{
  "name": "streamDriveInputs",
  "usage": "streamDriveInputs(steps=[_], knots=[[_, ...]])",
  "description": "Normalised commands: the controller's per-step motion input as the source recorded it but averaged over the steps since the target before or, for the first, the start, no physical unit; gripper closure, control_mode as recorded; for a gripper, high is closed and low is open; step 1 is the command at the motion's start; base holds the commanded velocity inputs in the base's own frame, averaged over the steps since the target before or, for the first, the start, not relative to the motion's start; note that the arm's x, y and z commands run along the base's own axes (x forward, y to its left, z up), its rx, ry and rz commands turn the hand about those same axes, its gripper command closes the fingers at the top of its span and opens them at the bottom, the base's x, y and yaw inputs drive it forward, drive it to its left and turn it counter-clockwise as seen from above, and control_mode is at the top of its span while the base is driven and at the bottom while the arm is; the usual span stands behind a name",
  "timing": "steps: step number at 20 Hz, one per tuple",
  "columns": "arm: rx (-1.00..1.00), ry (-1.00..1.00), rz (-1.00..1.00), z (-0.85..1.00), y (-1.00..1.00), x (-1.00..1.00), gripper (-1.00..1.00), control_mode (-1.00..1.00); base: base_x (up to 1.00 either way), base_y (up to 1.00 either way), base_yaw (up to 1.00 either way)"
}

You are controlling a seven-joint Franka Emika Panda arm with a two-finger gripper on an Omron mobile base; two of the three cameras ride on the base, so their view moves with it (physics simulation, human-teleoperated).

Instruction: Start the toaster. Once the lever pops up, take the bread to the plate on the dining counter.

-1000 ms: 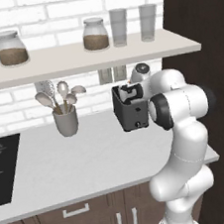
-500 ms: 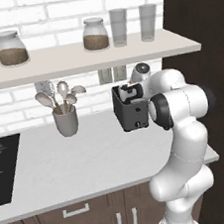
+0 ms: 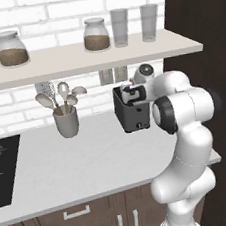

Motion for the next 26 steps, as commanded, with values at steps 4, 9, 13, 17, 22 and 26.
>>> streamDriveInputs(steps=[4, 9, 13, 17, 22, 26], knots=[[0.0, -0.21, 0.0, 0.39, 0.0, -0.29, 1.0, -1.0, 0.0, 0.0, 0.0], [0.01, -0.2, 0.0, 0.7, 0.0, -0.45, 1.0, -1.0, 0.0, 0.0, 0.0], [0.02, -0.06, 0.0, 0.63, 0.0, -0.59, 1.0, -1.0, 0.0, 0.0, 0.0], [0.01, 0.0, 0.0, 0.34, 0.0, -0.6, 1.0, -1.0, 0.0, 0.0, 0.0], [0.02, 0.02, 0.03, 0.43, 0.0, -0.68, 1.0, -1.0, 0.0, 0.0, 0.0], [0.0, 0.22, 0.0, 0.31, 0.11, -0.63, 1.0, -1.0, 0.0, 0.0, 0.0]])
